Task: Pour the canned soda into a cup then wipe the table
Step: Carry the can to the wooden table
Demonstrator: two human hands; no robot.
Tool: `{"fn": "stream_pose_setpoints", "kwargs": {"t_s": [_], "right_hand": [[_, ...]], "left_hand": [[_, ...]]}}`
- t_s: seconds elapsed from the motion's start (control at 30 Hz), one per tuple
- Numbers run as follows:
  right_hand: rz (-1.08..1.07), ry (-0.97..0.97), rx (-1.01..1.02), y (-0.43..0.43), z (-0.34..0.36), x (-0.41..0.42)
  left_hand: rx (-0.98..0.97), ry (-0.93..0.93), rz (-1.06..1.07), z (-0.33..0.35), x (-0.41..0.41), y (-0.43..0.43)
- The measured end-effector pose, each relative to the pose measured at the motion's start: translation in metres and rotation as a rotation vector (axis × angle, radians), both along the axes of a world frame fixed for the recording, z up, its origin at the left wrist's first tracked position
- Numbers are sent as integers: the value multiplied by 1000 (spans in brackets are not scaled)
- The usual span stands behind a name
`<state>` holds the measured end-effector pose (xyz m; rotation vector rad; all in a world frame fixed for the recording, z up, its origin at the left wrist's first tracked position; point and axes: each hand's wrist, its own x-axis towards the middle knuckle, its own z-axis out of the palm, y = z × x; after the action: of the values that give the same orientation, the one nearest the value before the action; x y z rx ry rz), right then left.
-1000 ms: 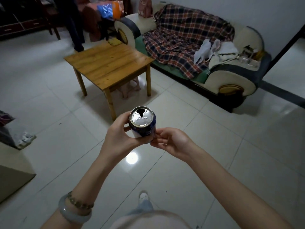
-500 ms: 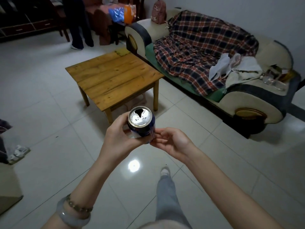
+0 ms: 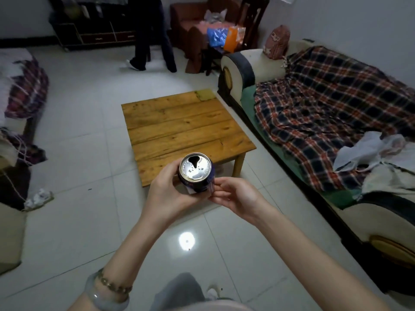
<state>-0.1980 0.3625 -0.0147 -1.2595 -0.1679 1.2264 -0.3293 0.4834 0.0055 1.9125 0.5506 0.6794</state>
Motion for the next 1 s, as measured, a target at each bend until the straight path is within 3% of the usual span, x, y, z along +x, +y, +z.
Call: {"fn": "stream_pose_setpoints", "kwargs": {"t_s": [0.33, 0.8, 1.0], "right_hand": [[38, 53, 57, 129, -16, 132], [123, -160, -106, 323, -30, 302], [167, -115, -157, 383, -50, 355]], "left_hand": [[6, 19, 143, -18, 125, 105], [82, 145, 126, -31, 293, 294], [32, 198, 141, -57, 338, 347]]}}
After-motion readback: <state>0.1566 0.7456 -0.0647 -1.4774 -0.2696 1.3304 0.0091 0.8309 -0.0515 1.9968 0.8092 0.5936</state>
